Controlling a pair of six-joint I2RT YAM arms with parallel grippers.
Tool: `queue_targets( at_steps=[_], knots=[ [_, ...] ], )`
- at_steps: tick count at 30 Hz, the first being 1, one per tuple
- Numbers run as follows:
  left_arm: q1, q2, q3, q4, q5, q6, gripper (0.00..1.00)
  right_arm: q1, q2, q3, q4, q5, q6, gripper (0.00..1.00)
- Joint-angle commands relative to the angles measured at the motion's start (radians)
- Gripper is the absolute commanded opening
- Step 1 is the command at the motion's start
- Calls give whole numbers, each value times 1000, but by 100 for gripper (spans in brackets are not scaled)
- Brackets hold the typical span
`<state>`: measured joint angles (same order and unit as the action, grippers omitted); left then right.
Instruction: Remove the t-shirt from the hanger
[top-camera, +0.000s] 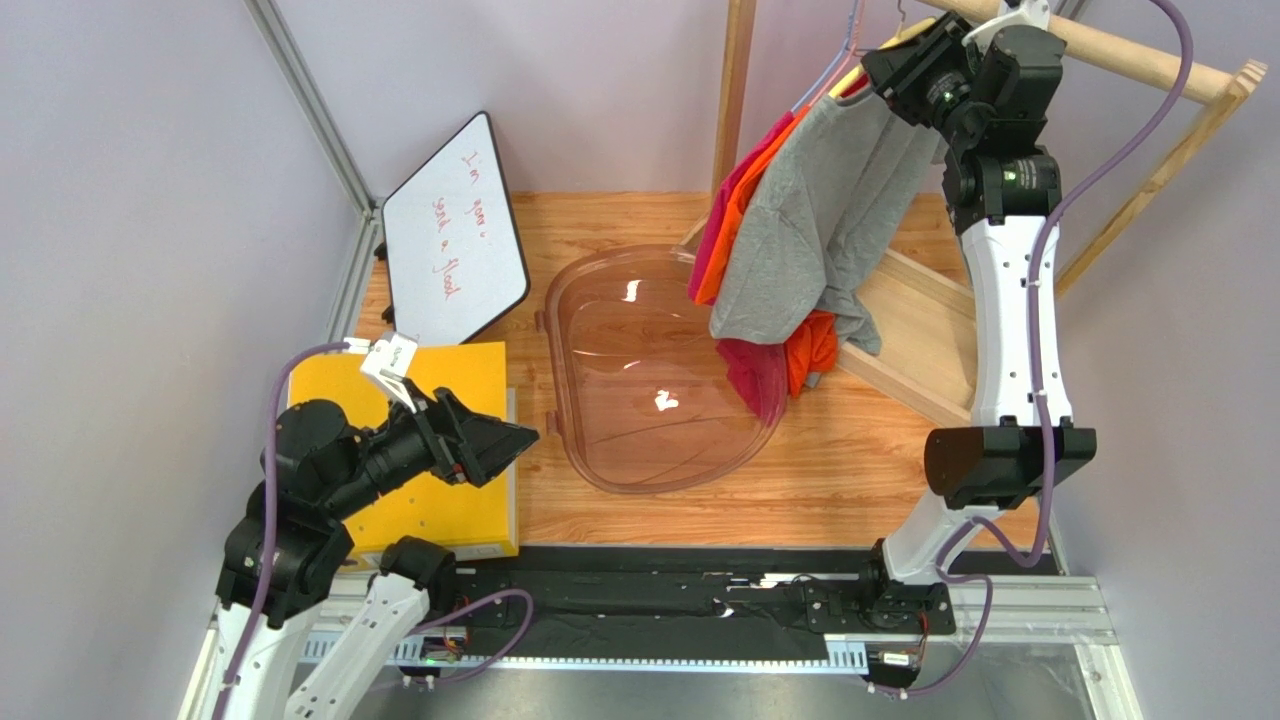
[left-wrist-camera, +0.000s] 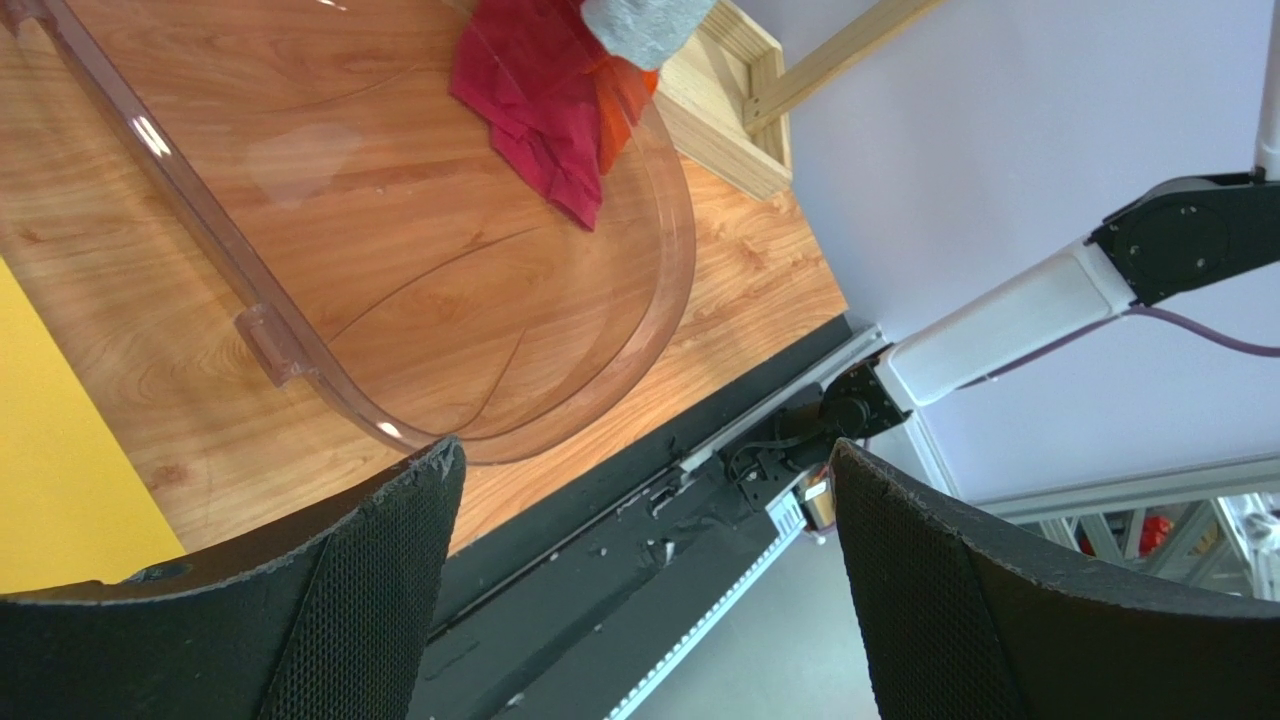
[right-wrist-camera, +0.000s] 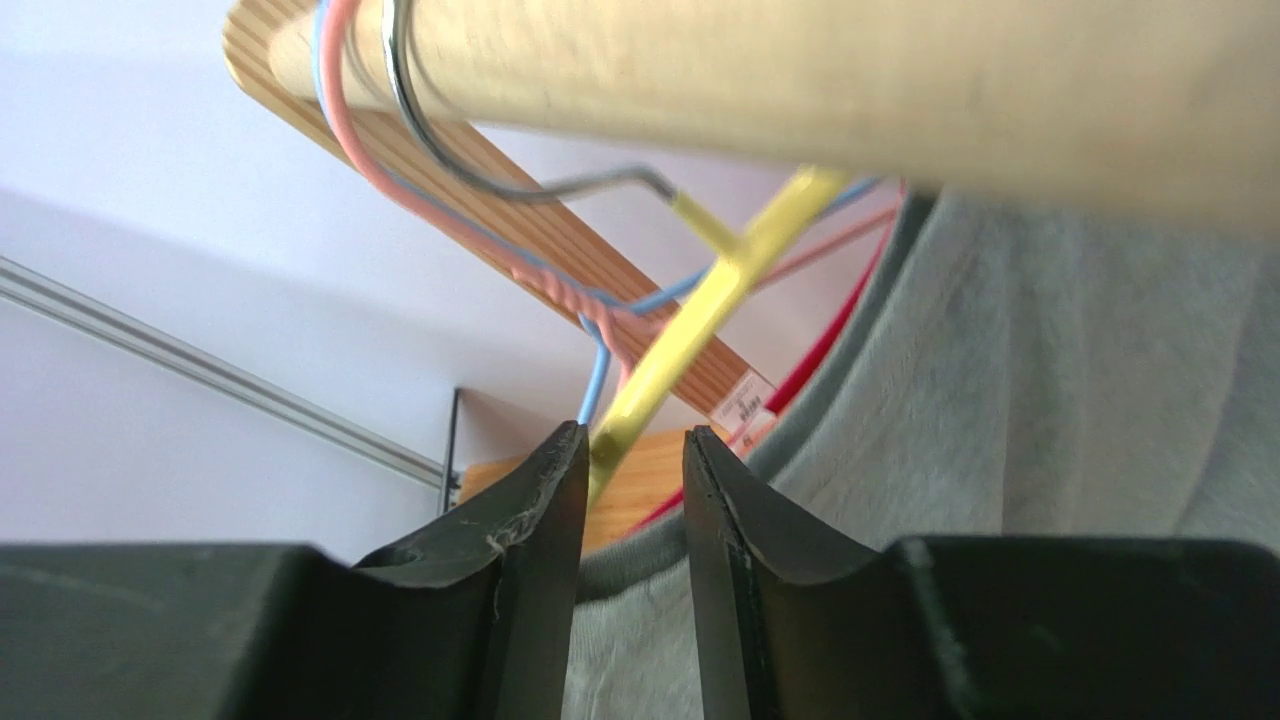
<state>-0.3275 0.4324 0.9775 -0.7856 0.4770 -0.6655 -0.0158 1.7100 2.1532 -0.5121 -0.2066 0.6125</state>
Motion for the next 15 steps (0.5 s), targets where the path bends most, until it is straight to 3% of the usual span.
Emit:
queue_targets(
  at_steps=[1,4,6,10,15],
  knots=[
    [-2,11,23,40,23,23,95,-23,57,45,72,-54,85,36],
    [-2,12,24,42,25,21,94,-23,71,59,89,-62,113,35],
    [-2,12,24,45,26,17,94,-23,79,65,87,-65,127,27],
    [-2,14,26,46,40,9,93,-23,82,54,98,-76,162,27],
    [-2,2,30,46,60,-3,93,-24,83,34,130,-112,226,37]
  ],
)
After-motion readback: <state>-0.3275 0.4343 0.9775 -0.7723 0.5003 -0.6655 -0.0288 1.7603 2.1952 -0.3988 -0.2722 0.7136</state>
